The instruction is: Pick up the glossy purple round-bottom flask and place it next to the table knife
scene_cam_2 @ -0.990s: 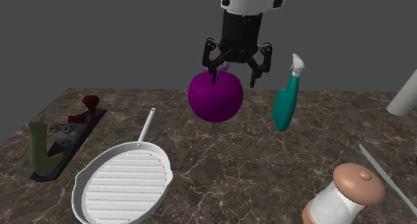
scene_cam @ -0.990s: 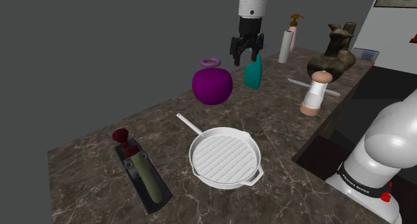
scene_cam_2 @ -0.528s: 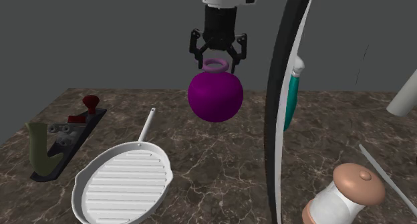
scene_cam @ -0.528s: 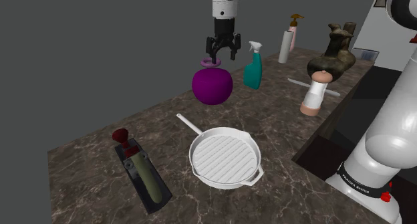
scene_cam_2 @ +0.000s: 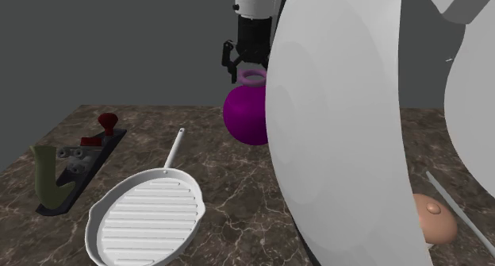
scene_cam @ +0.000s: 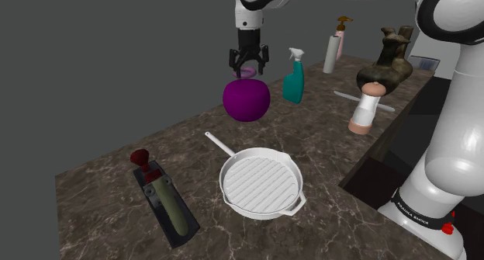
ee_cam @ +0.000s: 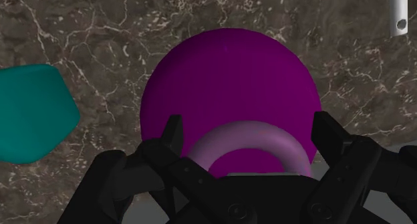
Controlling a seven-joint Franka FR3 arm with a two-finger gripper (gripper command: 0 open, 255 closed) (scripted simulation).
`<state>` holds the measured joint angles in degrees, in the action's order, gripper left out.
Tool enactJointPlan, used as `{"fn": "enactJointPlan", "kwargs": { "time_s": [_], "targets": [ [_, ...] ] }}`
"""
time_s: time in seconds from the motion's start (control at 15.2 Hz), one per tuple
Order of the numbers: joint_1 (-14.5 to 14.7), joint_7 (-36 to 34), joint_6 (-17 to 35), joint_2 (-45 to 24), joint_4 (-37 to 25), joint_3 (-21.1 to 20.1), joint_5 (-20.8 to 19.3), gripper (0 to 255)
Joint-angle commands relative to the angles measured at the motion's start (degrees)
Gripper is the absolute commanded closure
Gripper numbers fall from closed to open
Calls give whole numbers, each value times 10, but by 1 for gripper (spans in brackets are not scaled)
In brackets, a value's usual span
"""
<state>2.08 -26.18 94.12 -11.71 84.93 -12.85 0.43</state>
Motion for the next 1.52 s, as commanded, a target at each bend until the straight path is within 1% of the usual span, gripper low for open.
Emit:
{"fn": "enactJointPlan", "kwargs": {
  "time_s": [0.0,0.07,0.59,0.66,1.25,1.45],
  "targets": [
    [-1,1,16,3,18,0,1,0],
    [-1,1,28,4,32,0,1,0],
    [-1,1,28,4,32,0,1,0],
    [-1,1,28,4,32,0,1,255],
    [-1,1,28,4,32,0,1,255],
    [0,0,4,2,6,0,0,255]
  ]
}}
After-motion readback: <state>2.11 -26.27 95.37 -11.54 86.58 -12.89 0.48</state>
